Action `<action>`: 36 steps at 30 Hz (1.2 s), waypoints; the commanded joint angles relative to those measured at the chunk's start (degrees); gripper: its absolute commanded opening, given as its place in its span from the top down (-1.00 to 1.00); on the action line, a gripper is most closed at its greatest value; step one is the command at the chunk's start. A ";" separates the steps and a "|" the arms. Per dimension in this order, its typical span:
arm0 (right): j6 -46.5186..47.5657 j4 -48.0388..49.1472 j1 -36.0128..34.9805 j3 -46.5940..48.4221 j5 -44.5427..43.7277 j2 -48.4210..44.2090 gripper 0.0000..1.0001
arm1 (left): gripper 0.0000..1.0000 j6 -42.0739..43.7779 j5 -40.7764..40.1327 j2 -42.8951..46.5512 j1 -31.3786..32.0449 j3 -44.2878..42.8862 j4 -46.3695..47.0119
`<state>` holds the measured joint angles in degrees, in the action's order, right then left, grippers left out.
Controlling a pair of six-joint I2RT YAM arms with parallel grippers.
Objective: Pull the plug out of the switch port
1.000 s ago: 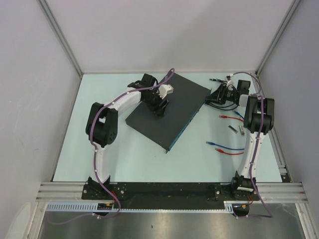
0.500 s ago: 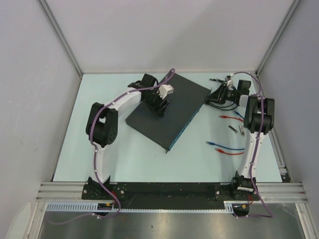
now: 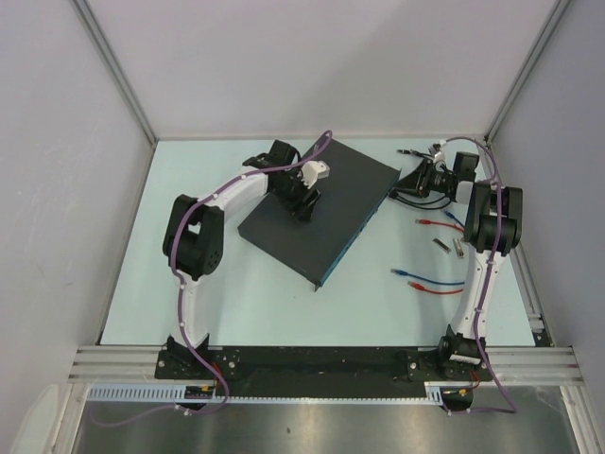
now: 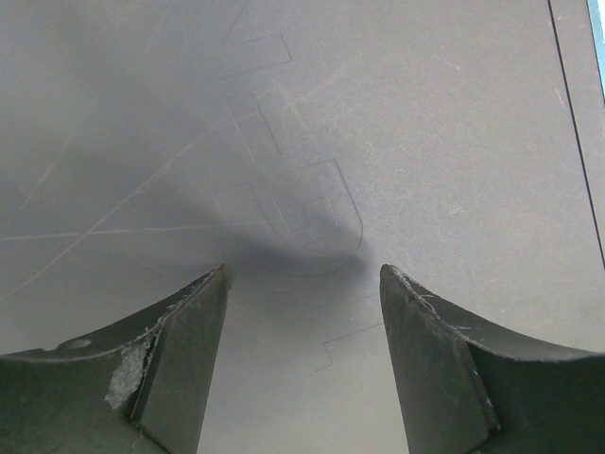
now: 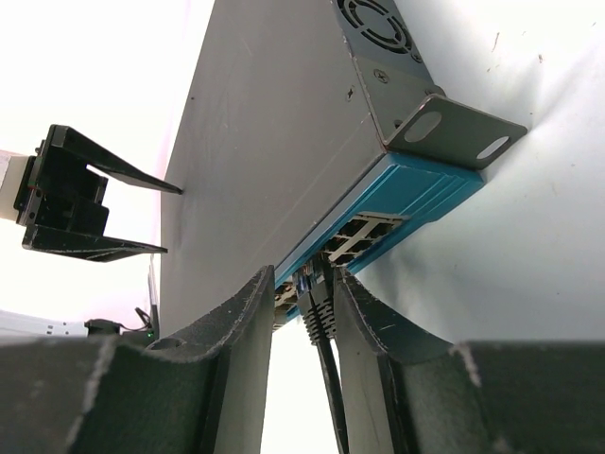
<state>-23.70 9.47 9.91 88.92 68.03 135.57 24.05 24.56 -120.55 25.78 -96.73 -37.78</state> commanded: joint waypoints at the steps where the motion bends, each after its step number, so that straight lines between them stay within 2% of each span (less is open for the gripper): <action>1: 0.59 -0.15 -0.07 -0.42 3.25 0.93 0.29 | -0.43 0.03 -1.79 -0.21 0.32 1.54 -2.21; 22: 0.76 -4.20 -0.68 -0.24 0.00 1.72 0.30 | -0.44 0.20 -2.14 -0.30 0.94 1.63 -2.12; 33: -6.08 1.33 -1.12 -0.59 -1.49 3.30 0.31 | -0.43 0.20 -2.32 -0.12 1.03 2.16 -2.12; 36: -7.32 1.33 -0.95 -0.77 -3.34 3.48 0.23 | -0.43 0.12 -2.32 -0.21 1.11 2.25 -2.12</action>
<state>-27.94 8.60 9.45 88.38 67.31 137.84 24.08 23.53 -120.38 26.35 -96.47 -37.54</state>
